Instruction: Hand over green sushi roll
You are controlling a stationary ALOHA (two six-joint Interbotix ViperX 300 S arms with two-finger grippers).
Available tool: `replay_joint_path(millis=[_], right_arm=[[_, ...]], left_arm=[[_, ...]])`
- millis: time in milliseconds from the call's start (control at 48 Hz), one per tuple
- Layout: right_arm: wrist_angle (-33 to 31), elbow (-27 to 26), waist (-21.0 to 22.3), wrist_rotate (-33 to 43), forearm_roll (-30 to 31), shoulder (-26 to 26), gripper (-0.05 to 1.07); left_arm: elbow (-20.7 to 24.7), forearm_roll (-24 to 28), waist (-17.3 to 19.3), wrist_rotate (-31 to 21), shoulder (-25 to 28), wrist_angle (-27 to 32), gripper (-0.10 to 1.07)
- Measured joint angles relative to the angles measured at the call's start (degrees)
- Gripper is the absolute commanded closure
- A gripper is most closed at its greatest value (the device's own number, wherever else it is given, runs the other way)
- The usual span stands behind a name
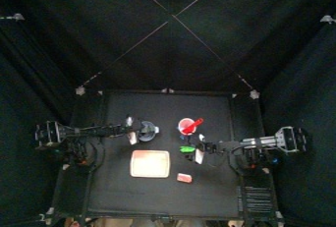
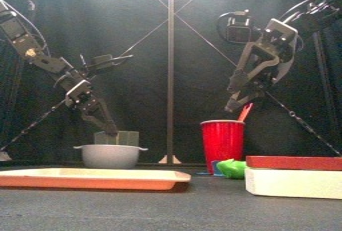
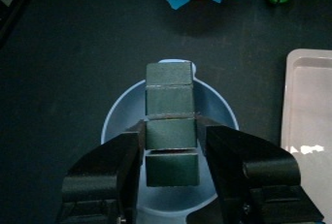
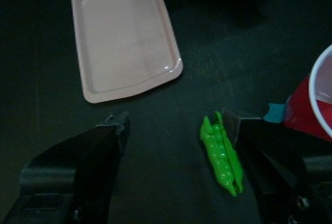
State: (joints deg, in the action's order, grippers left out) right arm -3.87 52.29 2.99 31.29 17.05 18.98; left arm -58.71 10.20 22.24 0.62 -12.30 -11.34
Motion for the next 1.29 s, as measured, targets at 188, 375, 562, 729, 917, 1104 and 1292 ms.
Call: replay_joint_path(millis=[188, 375, 562, 729, 917, 1104, 1292], right_arm=[[1.23, -1.05, 0.09, 0.0, 0.44, 0.0, -0.02], [5.19, -1.67, 1.85, 0.0, 0.26, 0.0, -0.02], [10.9, -1.67, 4.39, 0.0, -0.18, 0.0, -0.02], [14.5, -1.67, 5.71, -0.09, -0.35, -0.26, -0.02], [16.26, -2.46, 5.98, -0.35, -0.09, -1.49, -0.02], [16.44, -3.96, 5.98, -0.53, 1.05, -3.52, -0.02], [16.79, -5.89, 6.06, -0.53, 4.04, -5.1, -0.02]], left_arm=[[-0.09, 0.09, -1.76, 0.09, -2.2, -0.35, 0.28], [-0.09, 1.67, -5.54, 0.09, -5.54, -3.43, 0.28], [-0.09, 1.85, -8.88, 0.0, -6.5, -8.09, 0.28], [0.62, 1.85, -11.87, 0.0, -6.42, -9.76, 0.28], [2.99, 1.85, -14.5, 0.0, -5.54, -10.11, 0.28], [5.45, 1.93, -15.47, -0.18, -2.55, -10.99, 0.28], [8.35, 1.85, -15.56, -0.18, 1.41, -12.48, 0.28]])
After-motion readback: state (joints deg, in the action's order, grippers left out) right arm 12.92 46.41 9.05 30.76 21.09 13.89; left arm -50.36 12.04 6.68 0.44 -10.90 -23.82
